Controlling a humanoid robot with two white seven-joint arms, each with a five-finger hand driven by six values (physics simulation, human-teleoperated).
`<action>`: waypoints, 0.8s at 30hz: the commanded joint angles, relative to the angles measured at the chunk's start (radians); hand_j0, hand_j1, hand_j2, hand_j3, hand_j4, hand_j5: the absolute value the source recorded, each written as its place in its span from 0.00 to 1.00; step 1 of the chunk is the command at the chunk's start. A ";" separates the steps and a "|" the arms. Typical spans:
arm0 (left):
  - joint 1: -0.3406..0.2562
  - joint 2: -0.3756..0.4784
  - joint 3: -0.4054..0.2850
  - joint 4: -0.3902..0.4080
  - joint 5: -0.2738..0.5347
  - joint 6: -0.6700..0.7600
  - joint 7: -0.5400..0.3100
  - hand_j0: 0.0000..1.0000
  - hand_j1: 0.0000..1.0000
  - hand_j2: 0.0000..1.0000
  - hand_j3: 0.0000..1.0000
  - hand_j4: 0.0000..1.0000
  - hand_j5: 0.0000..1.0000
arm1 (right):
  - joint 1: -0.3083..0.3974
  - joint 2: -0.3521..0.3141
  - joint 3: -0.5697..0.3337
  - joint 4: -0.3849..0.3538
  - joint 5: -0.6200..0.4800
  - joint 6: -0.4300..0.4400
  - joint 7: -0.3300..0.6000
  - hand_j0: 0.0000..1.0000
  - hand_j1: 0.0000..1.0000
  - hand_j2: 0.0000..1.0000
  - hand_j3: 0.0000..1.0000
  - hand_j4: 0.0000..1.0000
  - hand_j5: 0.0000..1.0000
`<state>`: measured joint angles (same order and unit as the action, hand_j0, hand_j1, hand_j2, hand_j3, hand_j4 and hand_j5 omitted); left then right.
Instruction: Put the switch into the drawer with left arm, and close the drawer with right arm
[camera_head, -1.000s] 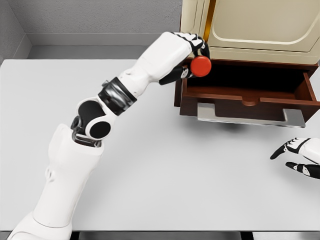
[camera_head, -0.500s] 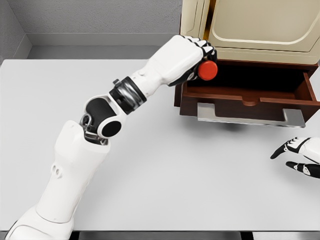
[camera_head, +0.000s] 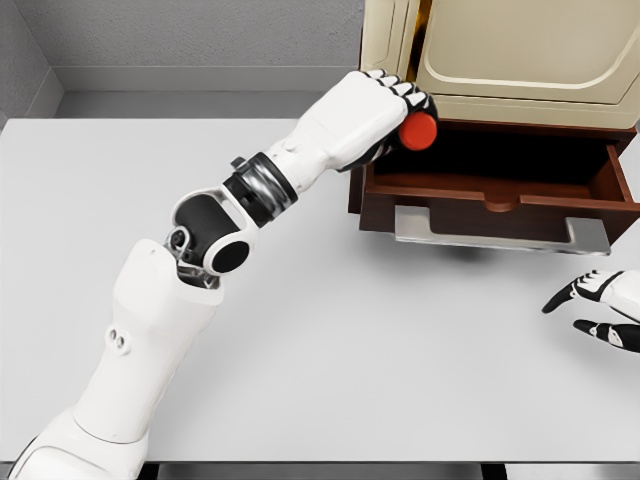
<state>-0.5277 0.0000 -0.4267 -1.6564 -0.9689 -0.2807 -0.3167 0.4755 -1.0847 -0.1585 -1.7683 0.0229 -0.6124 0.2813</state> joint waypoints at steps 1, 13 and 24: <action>0.000 0.000 -0.003 0.000 -0.002 0.009 0.001 0.63 0.63 0.63 0.63 0.63 0.63 | 0.002 -0.003 -0.007 0.000 -0.018 0.002 -0.001 0.60 0.60 0.60 0.60 0.60 0.60; 0.000 0.000 -0.024 -0.002 -0.007 0.009 0.004 0.68 0.68 0.68 0.68 0.68 0.68 | -0.003 -0.001 -0.009 0.000 -0.021 0.002 0.001 0.60 0.60 0.60 0.60 0.60 0.60; 0.006 0.000 -0.035 -0.016 -0.004 0.052 0.005 0.61 0.61 0.61 0.61 0.61 0.61 | -0.003 -0.001 -0.009 0.000 -0.021 0.002 0.001 0.60 0.60 0.60 0.60 0.60 0.60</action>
<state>-0.5185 0.0000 -0.4609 -1.6683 -0.9764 -0.2337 -0.3123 0.4725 -1.0846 -0.1668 -1.7683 0.0089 -0.6124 0.2826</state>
